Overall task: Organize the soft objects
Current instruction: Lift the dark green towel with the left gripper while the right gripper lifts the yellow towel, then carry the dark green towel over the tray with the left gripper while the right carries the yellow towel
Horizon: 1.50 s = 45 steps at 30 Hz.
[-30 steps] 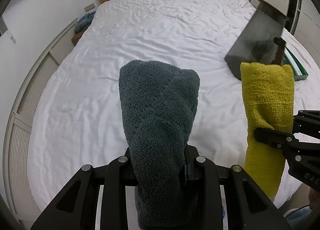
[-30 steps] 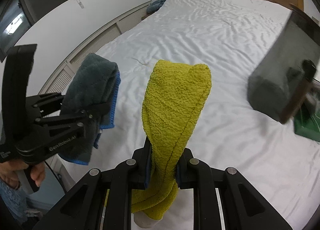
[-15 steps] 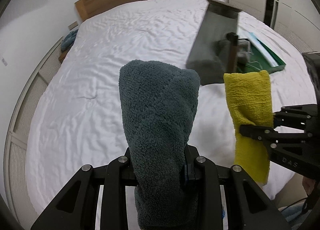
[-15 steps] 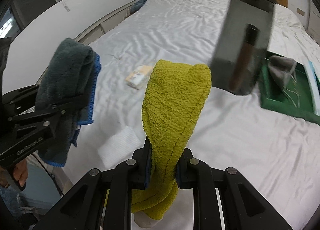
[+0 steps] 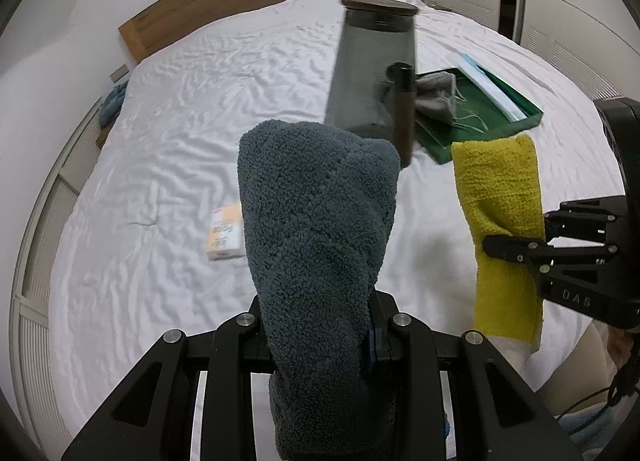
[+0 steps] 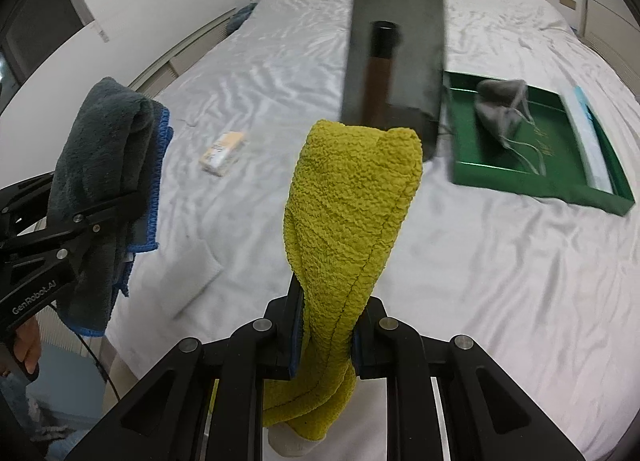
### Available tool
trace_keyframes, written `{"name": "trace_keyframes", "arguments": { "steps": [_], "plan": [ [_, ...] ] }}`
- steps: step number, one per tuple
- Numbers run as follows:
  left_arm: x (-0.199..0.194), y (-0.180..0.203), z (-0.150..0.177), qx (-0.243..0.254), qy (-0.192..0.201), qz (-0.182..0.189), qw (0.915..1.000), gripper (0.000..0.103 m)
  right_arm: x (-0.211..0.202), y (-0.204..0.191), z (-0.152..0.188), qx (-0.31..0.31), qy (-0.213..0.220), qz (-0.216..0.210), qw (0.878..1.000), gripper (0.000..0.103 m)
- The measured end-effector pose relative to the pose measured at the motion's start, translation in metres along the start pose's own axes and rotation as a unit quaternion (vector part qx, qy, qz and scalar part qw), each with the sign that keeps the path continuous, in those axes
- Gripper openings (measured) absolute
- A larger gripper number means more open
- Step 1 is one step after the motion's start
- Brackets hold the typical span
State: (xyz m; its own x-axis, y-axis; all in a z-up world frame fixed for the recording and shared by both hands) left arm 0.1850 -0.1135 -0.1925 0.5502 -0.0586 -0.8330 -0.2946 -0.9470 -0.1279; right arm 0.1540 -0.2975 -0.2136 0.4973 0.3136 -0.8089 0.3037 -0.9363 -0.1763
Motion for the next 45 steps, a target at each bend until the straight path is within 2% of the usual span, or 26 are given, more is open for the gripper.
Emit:
{"name": "trace_keyframes", "arguments": {
  "steps": [12,25,30,37,45],
  "plan": [
    [0.011,0.074,-0.013,0.036,-0.014,0.043,0.9983,0.025,-0.029,0.063,0.017,0.049,0.004,0.031,0.998,0.017],
    [0.030,0.167,-0.035,0.059,-0.038,0.096,0.9929,0.026,-0.064,0.129,0.036,0.094,0.014,0.075,0.993,0.017],
    [0.038,0.195,-0.059,0.050,-0.037,0.120,0.9908,0.026,-0.070,0.156,0.030,0.099,0.021,0.094,0.990,0.017],
    [0.051,0.226,-0.116,0.019,-0.016,0.145,0.9891,0.026,-0.080,0.196,0.008,0.098,0.035,0.125,0.987,0.017],
    [0.076,0.249,-0.176,0.005,0.001,0.148,0.9890,0.026,-0.080,0.229,-0.020,0.083,0.042,0.150,0.984,0.017]
  ]
}}
Point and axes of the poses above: each gripper's, at about its wrist camera, not at the fingertips, and x roughly the way its jaws point, y to its right, z to its underside, the point moved 9 cm from there along x, roughly the way its jaws point, and after that the axes turned 5 degrees about -x, right-handed, at the moved point
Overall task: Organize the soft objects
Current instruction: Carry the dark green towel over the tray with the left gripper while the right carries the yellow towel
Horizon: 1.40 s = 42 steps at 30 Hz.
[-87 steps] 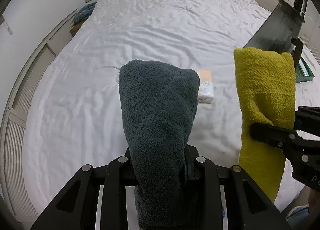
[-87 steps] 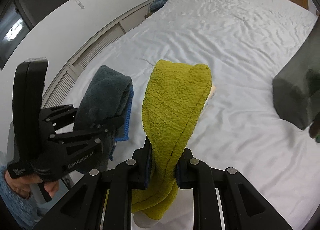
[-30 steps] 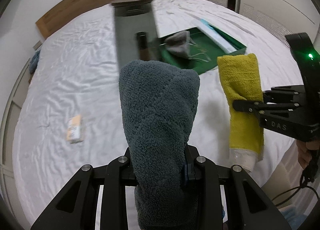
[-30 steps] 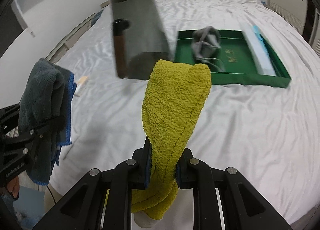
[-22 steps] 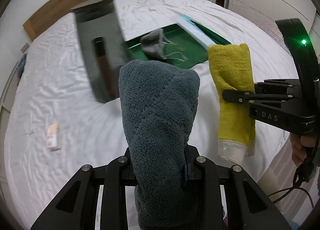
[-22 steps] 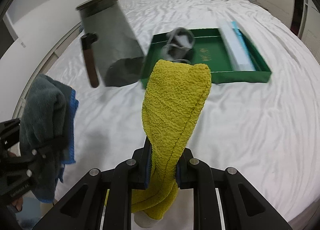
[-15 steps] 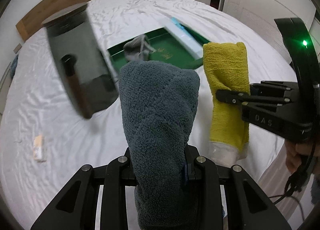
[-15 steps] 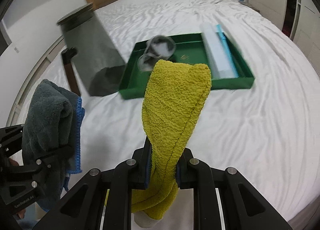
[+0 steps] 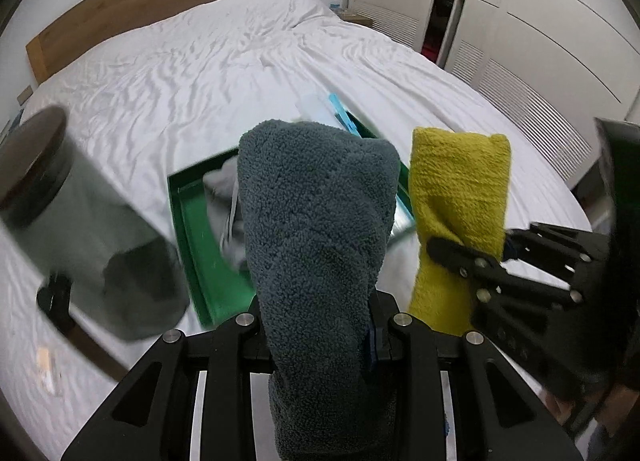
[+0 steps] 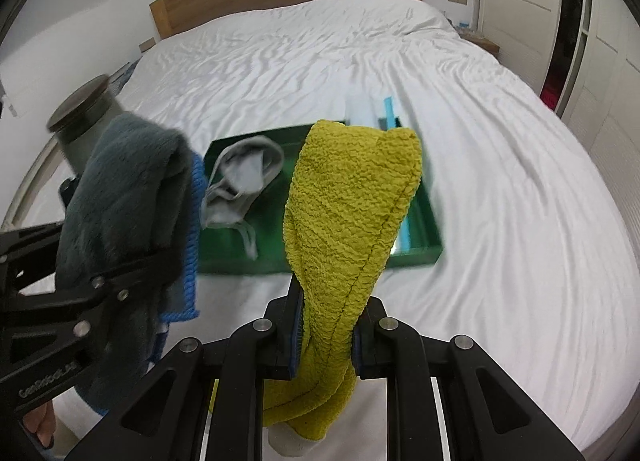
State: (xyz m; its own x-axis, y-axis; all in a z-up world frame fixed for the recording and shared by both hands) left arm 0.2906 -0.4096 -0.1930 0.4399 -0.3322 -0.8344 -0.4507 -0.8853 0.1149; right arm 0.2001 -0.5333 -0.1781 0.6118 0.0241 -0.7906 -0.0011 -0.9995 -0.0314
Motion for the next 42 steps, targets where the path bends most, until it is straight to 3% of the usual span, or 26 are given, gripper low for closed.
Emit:
{"name": "trace_keyframes", "arguments": {
  "steps": [8,16,27,42],
  "plan": [
    [0.032,-0.025,-0.043,-0.051,0.022,-0.042,0.9976,0.026,0.024,0.013,-0.044,-0.019,0.017,0.019,0.999,0.017],
    [0.052,-0.082,-0.068,-0.134,0.043,-0.089,0.9861,0.026,0.066,0.011,-0.077,-0.031,0.023,0.027,0.999,0.017],
    [0.088,-0.111,-0.056,-0.176,0.018,-0.098,0.9793,0.027,0.124,-0.002,-0.110,-0.057,0.020,0.030,0.998,0.017],
    [0.125,-0.117,-0.034,-0.186,-0.012,-0.094,0.9780,0.028,0.171,-0.016,-0.116,-0.101,-0.003,0.042,0.994,0.018]
  ]
}}
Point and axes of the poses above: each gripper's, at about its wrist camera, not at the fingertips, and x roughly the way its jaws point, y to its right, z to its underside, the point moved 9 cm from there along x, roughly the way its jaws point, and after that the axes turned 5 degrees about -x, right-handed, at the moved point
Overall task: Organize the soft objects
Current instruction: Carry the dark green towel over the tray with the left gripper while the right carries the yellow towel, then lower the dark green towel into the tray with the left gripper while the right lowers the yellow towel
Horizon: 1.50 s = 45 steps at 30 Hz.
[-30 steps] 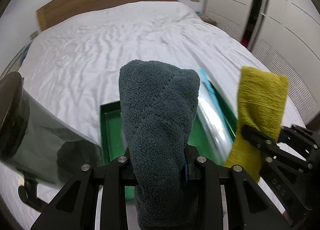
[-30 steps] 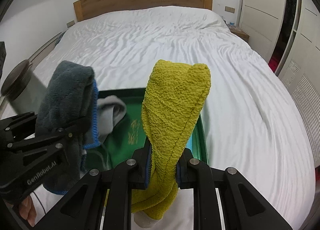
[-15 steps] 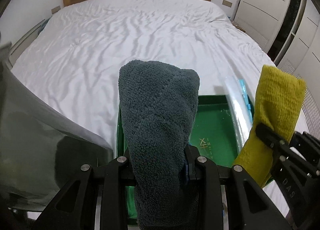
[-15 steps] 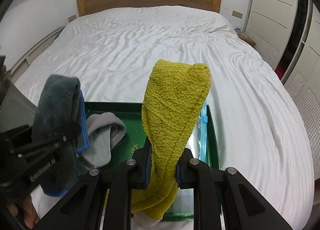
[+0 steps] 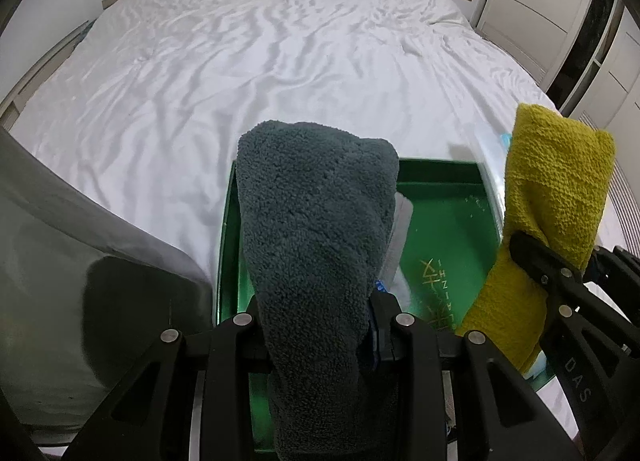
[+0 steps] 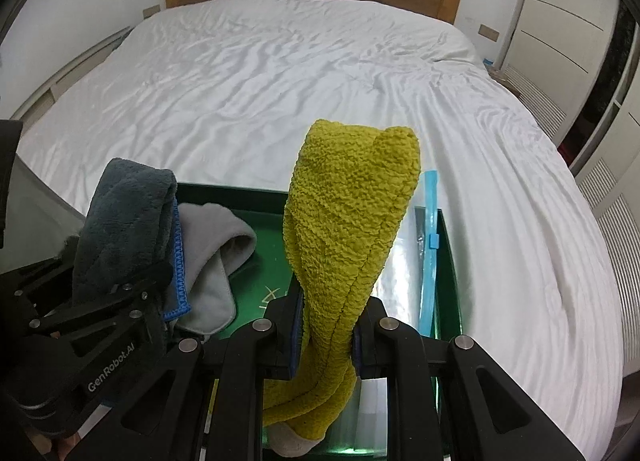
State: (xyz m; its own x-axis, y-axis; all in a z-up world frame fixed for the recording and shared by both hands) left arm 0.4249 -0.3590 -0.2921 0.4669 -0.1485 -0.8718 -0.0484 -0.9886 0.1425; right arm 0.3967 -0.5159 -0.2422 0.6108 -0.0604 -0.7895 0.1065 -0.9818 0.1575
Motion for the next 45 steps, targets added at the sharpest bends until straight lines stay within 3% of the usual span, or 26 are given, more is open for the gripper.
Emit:
{"name": "trace_keyframes", "arguments": {
  "steps": [17,45],
  "plan": [
    [0.011,0.002,0.005,0.010,0.001,0.001,1.0000,0.029,0.049,-0.015,-0.007,-0.038,-0.026,-0.016,0.999,0.018],
    [0.013,0.013,0.012,0.043,0.018,-0.004,0.9989,0.029,0.069,-0.012,0.004,-0.052,-0.050,-0.005,0.997,0.018]
  ]
}}
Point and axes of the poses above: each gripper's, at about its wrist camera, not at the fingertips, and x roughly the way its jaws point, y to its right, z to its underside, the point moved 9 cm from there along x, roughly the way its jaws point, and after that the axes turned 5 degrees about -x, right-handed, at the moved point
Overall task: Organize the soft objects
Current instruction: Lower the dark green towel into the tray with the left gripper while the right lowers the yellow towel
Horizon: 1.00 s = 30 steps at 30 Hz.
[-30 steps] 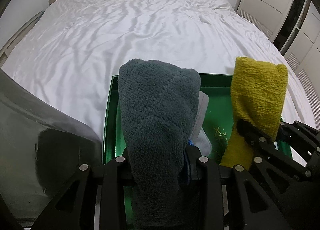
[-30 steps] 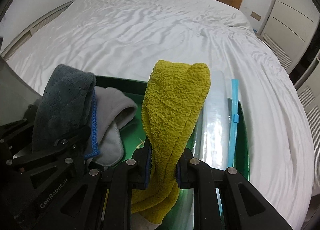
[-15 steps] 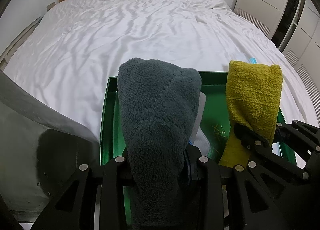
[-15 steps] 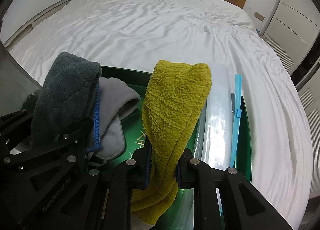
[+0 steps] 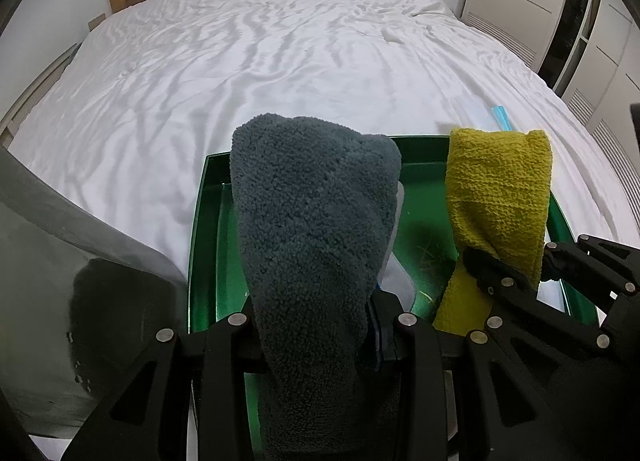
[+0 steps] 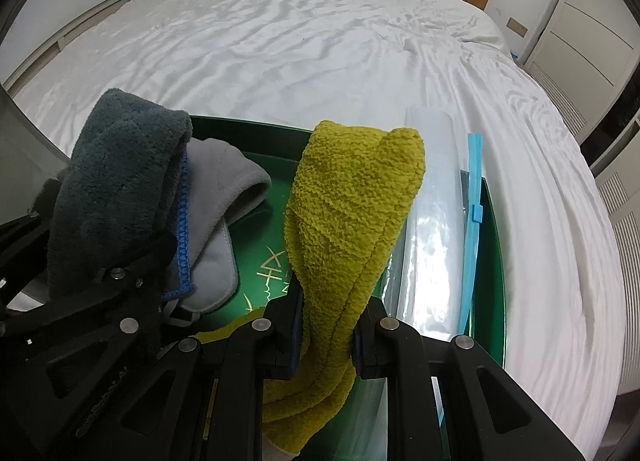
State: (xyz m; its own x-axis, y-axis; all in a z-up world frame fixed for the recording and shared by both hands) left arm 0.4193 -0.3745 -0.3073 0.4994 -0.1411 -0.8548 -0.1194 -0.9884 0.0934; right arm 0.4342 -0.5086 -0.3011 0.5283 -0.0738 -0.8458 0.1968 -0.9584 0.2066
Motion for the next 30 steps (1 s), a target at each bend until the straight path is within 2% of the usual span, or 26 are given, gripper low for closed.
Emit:
{"name": "trace_keyframes", "arguments": {
  "steps": [24,30],
  "plan": [
    [0.003,0.004,0.002,0.006,0.006,-0.002,1.0000,0.032,0.009,0.001,0.004,0.006,-0.003,0.001,1.000,0.020],
    [0.005,0.002,0.004,0.003,0.005,-0.003,1.0000,0.036,0.011,0.001,0.006,0.007,-0.005,0.003,1.000,0.021]
  ]
}}
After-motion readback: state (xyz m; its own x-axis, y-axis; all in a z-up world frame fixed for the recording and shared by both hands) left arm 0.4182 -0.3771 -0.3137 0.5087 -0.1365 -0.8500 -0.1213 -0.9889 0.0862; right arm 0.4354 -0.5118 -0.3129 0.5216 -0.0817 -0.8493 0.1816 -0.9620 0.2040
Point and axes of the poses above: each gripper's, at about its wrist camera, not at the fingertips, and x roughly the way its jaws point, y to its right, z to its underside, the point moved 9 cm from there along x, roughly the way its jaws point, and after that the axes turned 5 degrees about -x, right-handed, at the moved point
